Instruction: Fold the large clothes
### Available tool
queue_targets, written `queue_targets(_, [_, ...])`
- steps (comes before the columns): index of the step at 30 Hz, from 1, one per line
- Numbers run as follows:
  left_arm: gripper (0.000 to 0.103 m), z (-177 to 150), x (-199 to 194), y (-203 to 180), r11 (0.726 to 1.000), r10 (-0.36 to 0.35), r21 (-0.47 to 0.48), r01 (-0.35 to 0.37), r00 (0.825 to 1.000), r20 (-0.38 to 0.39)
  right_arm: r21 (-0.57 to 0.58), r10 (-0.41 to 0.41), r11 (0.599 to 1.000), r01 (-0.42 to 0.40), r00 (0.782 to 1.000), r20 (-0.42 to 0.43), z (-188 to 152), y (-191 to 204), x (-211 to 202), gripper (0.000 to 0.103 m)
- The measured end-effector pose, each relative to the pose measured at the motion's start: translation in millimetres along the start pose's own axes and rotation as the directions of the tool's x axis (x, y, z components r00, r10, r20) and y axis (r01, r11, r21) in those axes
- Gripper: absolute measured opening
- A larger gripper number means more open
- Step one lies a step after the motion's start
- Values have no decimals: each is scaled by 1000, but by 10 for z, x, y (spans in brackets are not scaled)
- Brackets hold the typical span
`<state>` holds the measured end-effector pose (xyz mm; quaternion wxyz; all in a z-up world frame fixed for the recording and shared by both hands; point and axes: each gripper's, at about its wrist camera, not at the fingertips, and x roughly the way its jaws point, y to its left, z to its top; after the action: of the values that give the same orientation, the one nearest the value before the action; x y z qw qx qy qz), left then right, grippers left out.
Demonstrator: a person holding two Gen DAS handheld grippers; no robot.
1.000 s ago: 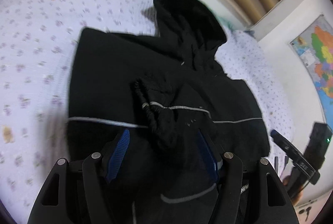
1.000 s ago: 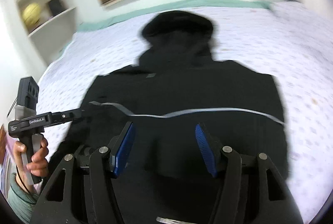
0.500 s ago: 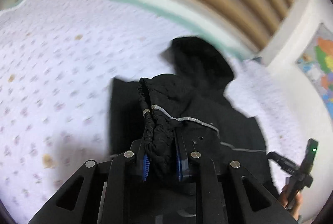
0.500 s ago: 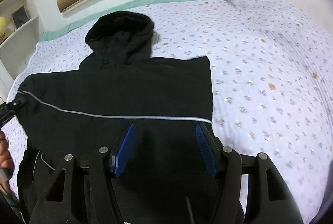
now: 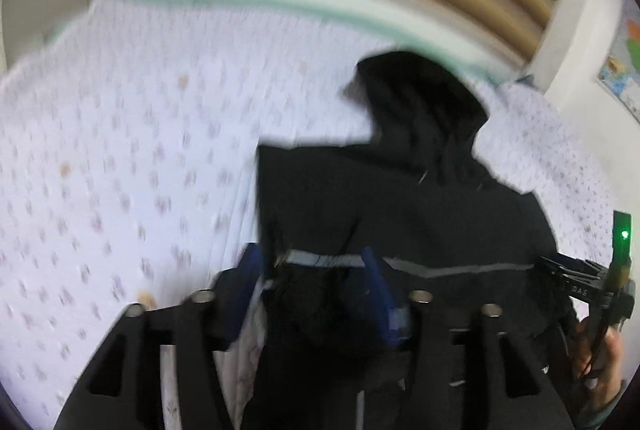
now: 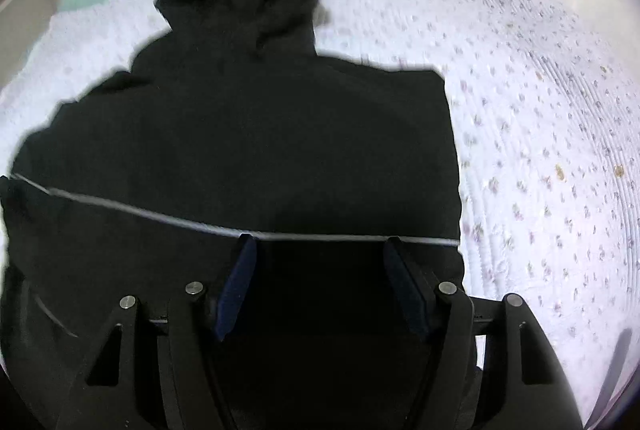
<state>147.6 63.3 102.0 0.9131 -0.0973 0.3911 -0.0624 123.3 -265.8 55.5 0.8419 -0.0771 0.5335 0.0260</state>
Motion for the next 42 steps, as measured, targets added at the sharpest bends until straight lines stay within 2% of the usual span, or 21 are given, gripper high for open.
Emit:
queue_targets(1, [58, 37, -32, -69, 1000, -19, 25, 18, 1000, 10, -7, 2, 1000, -2, 1000, 21, 57, 36, -36, 71])
queue_targets(3, [59, 97, 63, -267, 994, -67, 84, 69, 997, -25, -25, 3, 1000, -2, 999, 49, 193, 135, -42, 71])
queue_targets(5, [59, 144, 318, -429, 990, -80, 111, 88, 994, -76, -38, 20, 999, -18, 999, 48, 325, 254, 48, 71])
queue_targets(7, [59, 124, 634, -468, 992, -64, 102, 79, 988, -144, -22, 37, 999, -37, 999, 16, 430, 327, 248, 74])
queue_targets(9, [59, 34, 1027, -382, 996, -39, 72, 59, 969, -244, -9, 27, 1000, -27, 998, -58, 451, 336, 539, 82])
queue_targets(10, [59, -23, 1196, -286, 995, -69, 49, 85, 963, -259, -3, 23, 1000, -23, 995, -98, 413, 315, 709, 83])
queue_targets(12, [59, -104, 1197, -187, 989, -128, 49, 140, 972, -195, 11, 53, 999, -53, 997, -57, 376, 278, 806, 88])
queue_targets(13, [59, -135, 1170, -182, 987, -132, 63, 145, 975, -178, 9, 75, 997, -75, 997, -21, 326, 241, 804, 89])
queue_targets(16, [59, -152, 1172, -291, 987, -64, 134, 88, 982, -175, -34, 81, 996, -78, 994, 79, 169, 233, 728, 89])
queue_targets(18, [59, -138, 1152, -335, 987, -40, 147, 66, 984, -175, -44, 56, 998, -53, 995, 81, 138, 242, 696, 89])
queue_targets(20, [59, -151, 1017, -321, 988, -50, 135, 73, 984, -170, -52, 36, 998, -32, 997, 69, 74, 248, 577, 89])
queue_targets(23, [59, -245, 649, -267, 984, -114, 121, 129, 986, -121, -77, 47, 996, -39, 992, 116, -176, 163, 182, 89])
queue_targets(25, [59, -323, 421, -238, 978, -173, 102, 182, 980, -95, -88, 56, 995, -42, 985, 166, -408, 54, -118, 89])
queue_targets(27, [64, -390, 310, -190, 971, -224, 62, 229, 971, -84, -66, 17, 998, -4, 980, 197, -562, -2, -282, 89])
queue_targets(28, [65, -433, 351, -148, 972, -230, 30, 234, 968, -101, -41, -1, 999, 9, 981, 194, -622, -77, -295, 89])
queue_targets(30, [64, -512, 529, -76, 978, -207, -6, 208, 965, -162, 6, -23, 1000, 22, 991, 135, -677, -191, -166, 89])
queue_targets(31, [63, -579, 638, 12, 978, -206, -25, 205, 959, -192, 23, -4, 1000, 1, 993, 116, -735, -245, -90, 89])
queue_targets(33, [62, -642, 714, 35, 978, -208, -19, 208, 963, -169, 31, 7, 999, -12, 990, 140, -805, -288, -52, 89])
queue_targets(37, [62, -711, 666, -62, 984, -169, 44, 174, 981, -101, 12, -62, 998, 61, 979, 195, -909, -209, -137, 90])
queue_targets(42, [62, -729, 638, -2, 978, -205, 24, 207, 976, -67, 47, -47, 998, 38, 980, 195, -954, -312, -173, 96])
